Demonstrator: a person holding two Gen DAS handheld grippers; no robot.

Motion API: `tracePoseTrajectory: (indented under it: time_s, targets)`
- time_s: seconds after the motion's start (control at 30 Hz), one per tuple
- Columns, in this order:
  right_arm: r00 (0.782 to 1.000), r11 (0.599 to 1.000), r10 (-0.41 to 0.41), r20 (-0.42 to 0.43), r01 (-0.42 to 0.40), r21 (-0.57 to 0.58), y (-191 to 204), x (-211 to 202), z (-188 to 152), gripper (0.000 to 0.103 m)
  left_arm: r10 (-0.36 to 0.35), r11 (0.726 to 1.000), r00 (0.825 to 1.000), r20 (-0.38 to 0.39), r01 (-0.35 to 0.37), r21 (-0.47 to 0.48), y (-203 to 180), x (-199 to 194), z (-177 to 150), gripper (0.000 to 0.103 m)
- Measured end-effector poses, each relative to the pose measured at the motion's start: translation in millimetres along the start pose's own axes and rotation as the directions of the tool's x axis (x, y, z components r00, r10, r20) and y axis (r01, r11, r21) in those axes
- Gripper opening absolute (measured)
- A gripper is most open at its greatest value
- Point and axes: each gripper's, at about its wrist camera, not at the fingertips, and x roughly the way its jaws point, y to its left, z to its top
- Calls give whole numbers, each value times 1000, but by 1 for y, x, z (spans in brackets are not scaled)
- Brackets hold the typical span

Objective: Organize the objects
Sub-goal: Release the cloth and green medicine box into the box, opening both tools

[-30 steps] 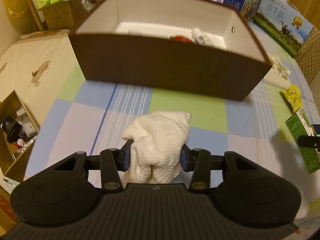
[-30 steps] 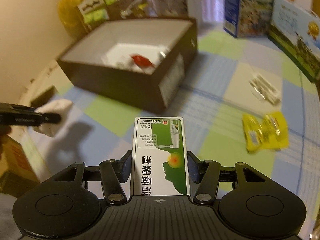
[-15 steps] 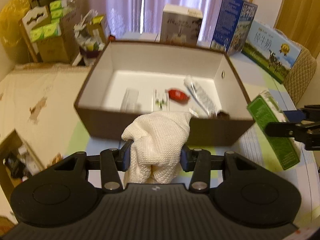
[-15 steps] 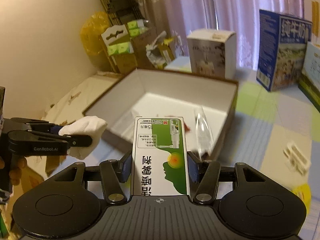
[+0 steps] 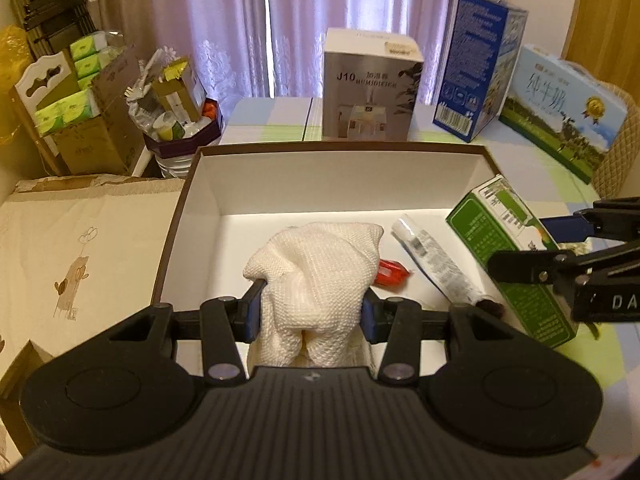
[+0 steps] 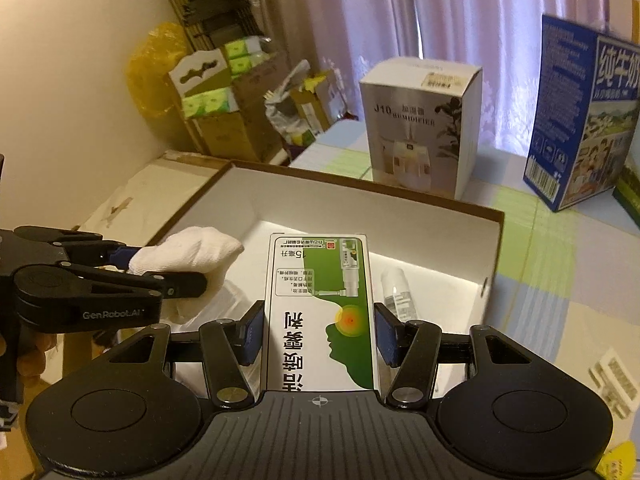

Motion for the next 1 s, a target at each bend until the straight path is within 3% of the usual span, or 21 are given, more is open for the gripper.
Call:
tracePoseTrajectory:
  time_s: [0.57, 0.67, 0.8, 1.0]
  targets:
    - [997, 992, -15, -75, 24, 121, -28, 77, 30, 52, -10, 1000, 992, -124, 11, 10, 25, 102, 44, 43]
    - [997, 991, -13, -81, 24, 132, -29, 82, 32, 52, -10, 1000, 993, -121, 11, 13, 27, 110, 48, 48]
    - [996, 989, -13, -87, 25, 143, -31, 88, 34, 52, 11, 1000, 993, -114, -8, 25, 27, 115, 50, 67]
    - [999, 986, -8, -47, 16, 167, -32, 90, 37, 53, 17, 999, 993, -116, -14, 28, 29, 117, 52, 77]
